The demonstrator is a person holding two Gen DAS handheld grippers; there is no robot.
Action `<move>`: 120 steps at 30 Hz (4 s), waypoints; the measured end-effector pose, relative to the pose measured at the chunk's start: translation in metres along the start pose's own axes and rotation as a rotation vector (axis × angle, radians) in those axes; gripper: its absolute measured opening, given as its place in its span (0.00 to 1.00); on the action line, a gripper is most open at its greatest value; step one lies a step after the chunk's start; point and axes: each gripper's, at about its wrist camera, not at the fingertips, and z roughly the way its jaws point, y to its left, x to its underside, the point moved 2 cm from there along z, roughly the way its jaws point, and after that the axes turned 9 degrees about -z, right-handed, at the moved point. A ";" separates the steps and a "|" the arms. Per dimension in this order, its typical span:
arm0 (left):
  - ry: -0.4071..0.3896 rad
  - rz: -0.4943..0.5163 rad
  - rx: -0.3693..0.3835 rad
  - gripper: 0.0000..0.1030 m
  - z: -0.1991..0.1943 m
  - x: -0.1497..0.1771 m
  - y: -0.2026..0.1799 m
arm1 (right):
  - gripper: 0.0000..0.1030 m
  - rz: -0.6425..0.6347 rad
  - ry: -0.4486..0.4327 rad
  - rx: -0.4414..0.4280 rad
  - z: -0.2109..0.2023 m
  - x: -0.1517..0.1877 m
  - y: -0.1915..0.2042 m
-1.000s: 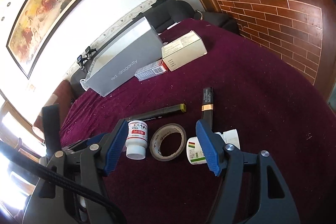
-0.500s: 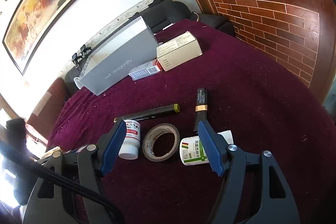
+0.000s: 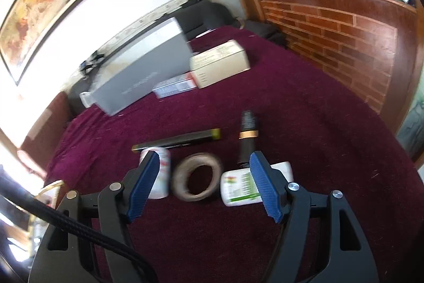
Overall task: Organize objects
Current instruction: 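Grasp the white red-labelled pill bottle with the right tool, then carry the pom-pom with the left tool while the right tool carries the bottle toward the tray, then lower the pom-pom into the tray with the left tool while the right tool holds the bottle above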
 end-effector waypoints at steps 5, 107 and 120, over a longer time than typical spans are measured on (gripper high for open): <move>0.007 -0.047 0.030 0.24 0.006 0.009 0.013 | 0.68 -0.119 0.138 -0.111 0.014 -0.017 0.044; -0.164 -0.394 -0.028 0.25 -0.100 0.050 0.202 | 0.33 -0.518 0.465 -0.448 -0.027 0.143 0.313; -0.202 -0.467 -0.051 0.25 -0.117 0.048 0.239 | 0.33 -0.602 0.516 -0.505 -0.022 0.175 0.342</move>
